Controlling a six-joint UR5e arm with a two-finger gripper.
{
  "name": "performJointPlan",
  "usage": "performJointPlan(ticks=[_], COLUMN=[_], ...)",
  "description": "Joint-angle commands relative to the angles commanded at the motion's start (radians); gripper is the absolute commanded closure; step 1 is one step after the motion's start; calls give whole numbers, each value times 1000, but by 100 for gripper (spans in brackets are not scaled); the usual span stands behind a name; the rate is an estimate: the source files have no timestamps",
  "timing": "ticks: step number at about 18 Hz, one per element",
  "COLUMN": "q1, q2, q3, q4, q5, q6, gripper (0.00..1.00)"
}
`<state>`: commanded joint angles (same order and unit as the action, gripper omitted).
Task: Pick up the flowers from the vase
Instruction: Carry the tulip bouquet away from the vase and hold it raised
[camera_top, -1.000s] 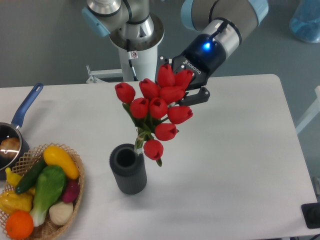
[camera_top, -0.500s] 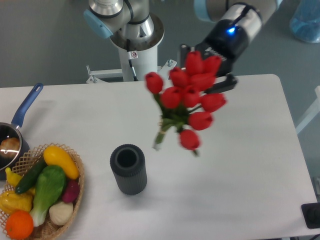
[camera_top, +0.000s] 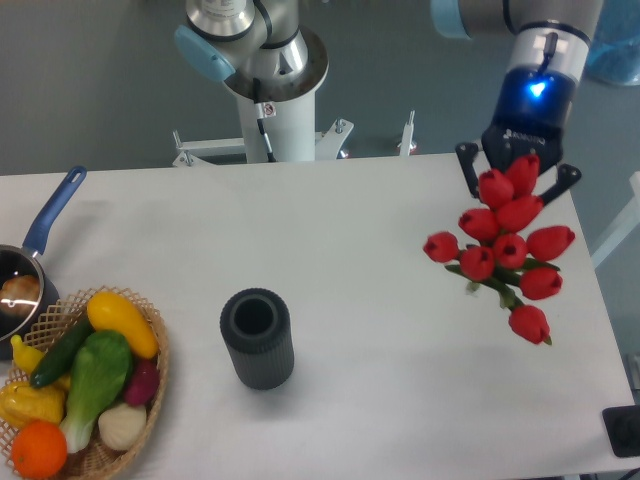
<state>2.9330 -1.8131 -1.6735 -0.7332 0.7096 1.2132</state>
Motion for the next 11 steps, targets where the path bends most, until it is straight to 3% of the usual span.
performJointPlan(ticks=[3,8,11], q1=[-59,-126,-181], q2=[-32,-64,-87], q3=[46,83,104], q4=[-26,-40,-84], q5=[259,441,585], q6=[37,62,62], gripper=[100,96,96])
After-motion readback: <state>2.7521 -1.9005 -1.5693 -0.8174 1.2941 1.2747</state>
